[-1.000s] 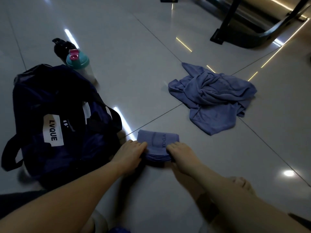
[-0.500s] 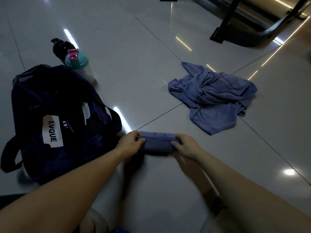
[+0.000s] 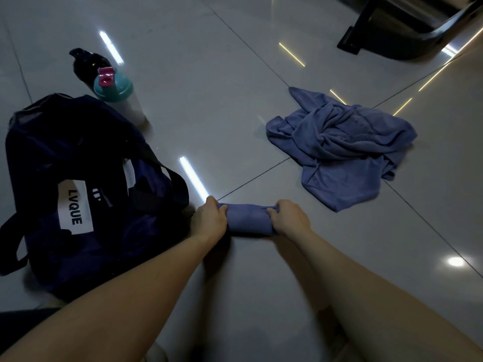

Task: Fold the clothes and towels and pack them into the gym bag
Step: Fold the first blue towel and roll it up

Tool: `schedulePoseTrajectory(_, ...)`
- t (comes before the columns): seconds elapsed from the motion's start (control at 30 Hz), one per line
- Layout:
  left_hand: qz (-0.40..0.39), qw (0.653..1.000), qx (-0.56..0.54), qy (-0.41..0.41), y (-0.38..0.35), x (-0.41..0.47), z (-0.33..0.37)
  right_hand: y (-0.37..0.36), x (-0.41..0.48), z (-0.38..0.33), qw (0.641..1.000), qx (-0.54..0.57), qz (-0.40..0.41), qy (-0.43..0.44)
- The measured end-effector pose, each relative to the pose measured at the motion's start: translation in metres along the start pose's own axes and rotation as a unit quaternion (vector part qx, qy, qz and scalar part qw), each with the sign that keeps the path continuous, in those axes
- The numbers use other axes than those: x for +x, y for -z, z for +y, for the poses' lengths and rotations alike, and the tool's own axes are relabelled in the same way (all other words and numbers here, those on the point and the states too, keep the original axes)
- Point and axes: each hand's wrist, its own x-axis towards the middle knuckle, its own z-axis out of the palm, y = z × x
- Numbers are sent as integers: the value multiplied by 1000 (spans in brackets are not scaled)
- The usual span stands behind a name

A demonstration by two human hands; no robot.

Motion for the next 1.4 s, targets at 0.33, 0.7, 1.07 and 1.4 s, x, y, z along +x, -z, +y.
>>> schedulePoseTrajectory(0.33, 106, 877, 175, -435, -1, -4, 1, 2, 1, -7, 999, -30, 10, -12)
schedulePoseTrajectory(0.7, -36, 871, 248, -423, -28, 8, -25, -11, -13, 3, 887, -192, 182, 378)
schedulePoseTrajectory(1.07, -102, 882, 231, -399, -6, 14, -5, -21, -5, 1, 907, -195, 96, 360)
schedulePoseTrajectory(1.4, -286, 934, -102, -188, 78, 4, 52, 104, -6, -5, 944, 98, -293, 117)
